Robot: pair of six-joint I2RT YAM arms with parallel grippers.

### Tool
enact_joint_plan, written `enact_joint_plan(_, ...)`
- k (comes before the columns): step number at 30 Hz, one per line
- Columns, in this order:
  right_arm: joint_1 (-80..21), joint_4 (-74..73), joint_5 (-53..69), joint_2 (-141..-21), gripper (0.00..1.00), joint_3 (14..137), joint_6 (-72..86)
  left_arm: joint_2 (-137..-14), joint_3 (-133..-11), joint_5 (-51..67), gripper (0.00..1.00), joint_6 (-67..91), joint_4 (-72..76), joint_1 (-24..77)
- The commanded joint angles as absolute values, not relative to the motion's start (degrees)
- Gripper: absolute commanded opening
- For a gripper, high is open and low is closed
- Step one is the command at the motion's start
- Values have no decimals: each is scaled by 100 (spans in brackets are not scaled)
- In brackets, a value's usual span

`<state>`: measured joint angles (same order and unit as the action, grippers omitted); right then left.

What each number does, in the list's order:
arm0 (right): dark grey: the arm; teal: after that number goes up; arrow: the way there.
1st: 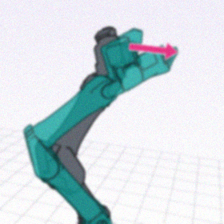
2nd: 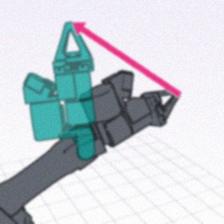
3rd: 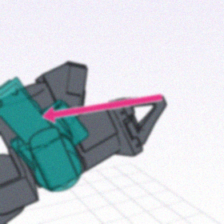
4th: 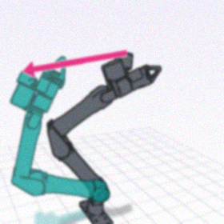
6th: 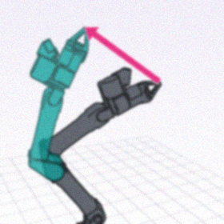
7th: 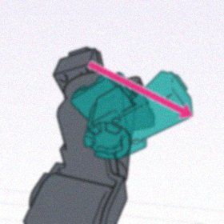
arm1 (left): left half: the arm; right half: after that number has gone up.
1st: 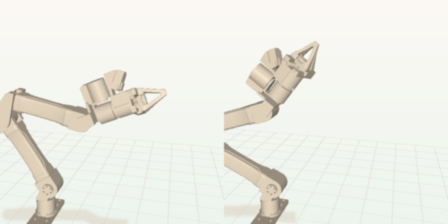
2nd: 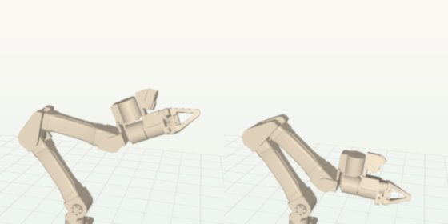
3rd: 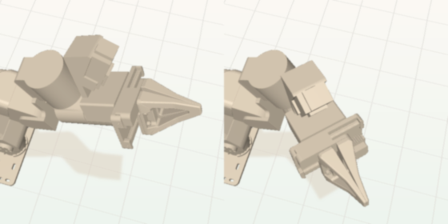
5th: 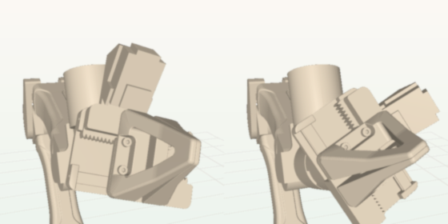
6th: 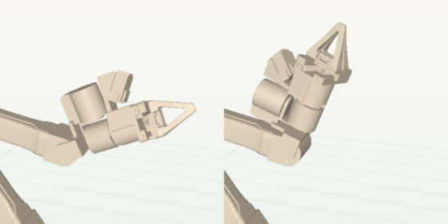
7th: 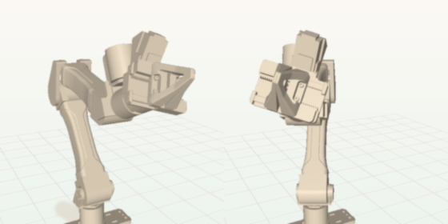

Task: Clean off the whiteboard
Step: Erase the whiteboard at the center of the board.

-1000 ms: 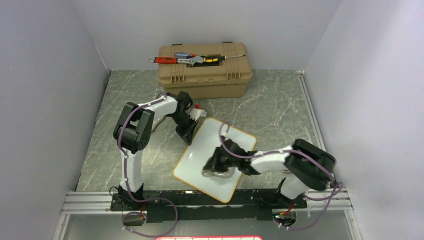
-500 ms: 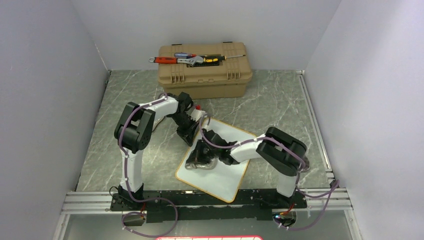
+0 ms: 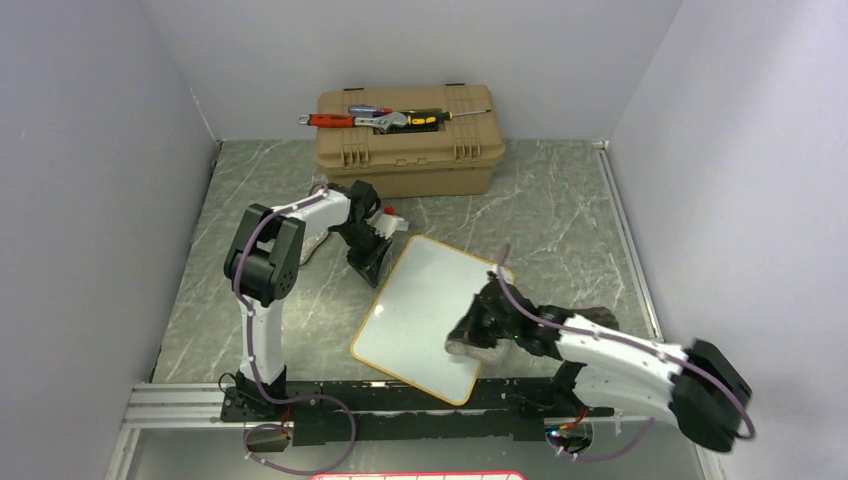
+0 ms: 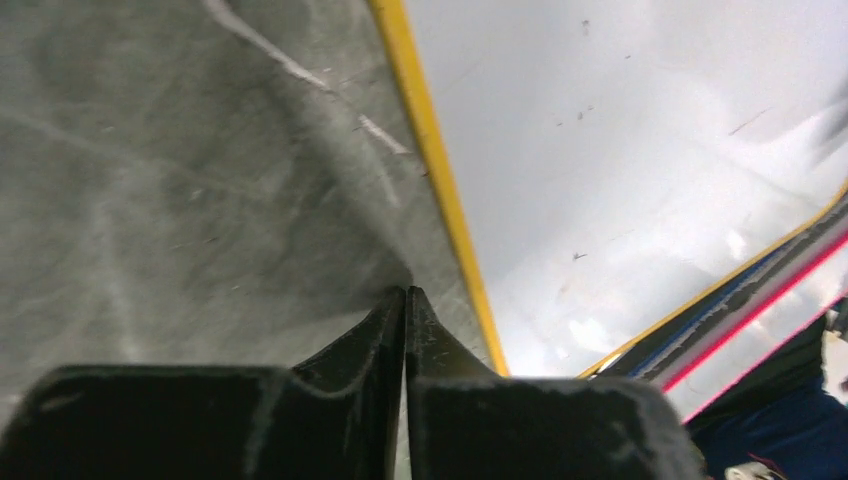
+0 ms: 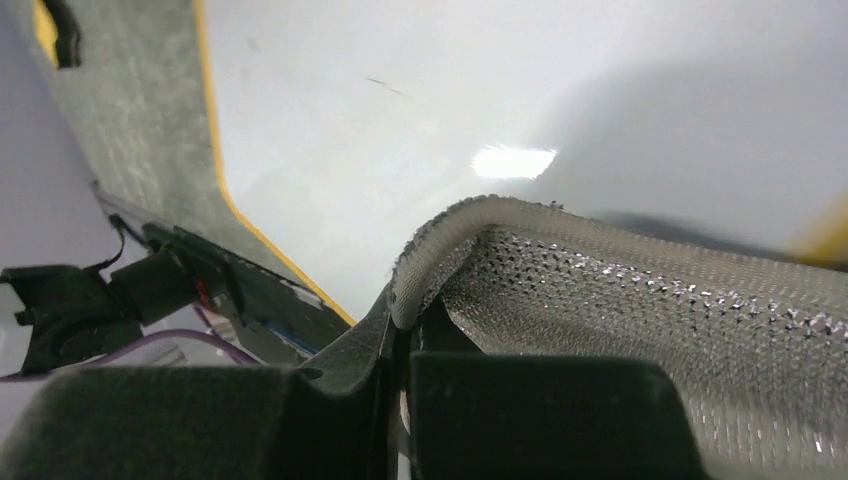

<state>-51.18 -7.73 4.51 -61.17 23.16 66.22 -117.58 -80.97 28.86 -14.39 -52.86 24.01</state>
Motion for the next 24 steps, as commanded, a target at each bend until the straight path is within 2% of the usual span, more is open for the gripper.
enact_joint_plan(1, -4937, -3734, -767, -4623, 0, 2201, 7410, -11417, -8240, 2383, 14, -1712, -5105, 2329)
enact_joint_plan(3, -4806, -4778, -1316, -4285, 0, 2274, 7773, -11306, -8254, 2415, 25, -1700, -5134, 2329)
enact_joint_plan(5, -4694, -5193, -1569, -4227, 0, 2345, 7894, -11217, -8238, 2464, 32, -1689, -5139, 2329)
enact_joint_plan(16, -4563, -3575, -1481, -6299, 0, 2375, 7382, -11434, -7717, 2786, 50, -1609, -4957, 2478)
enact_joint_plan(24, -4013, -2166, -1325, -7143, 0, 2648, 6723, -11596, -7930, 2640, 51, -1505, -4830, 2409)
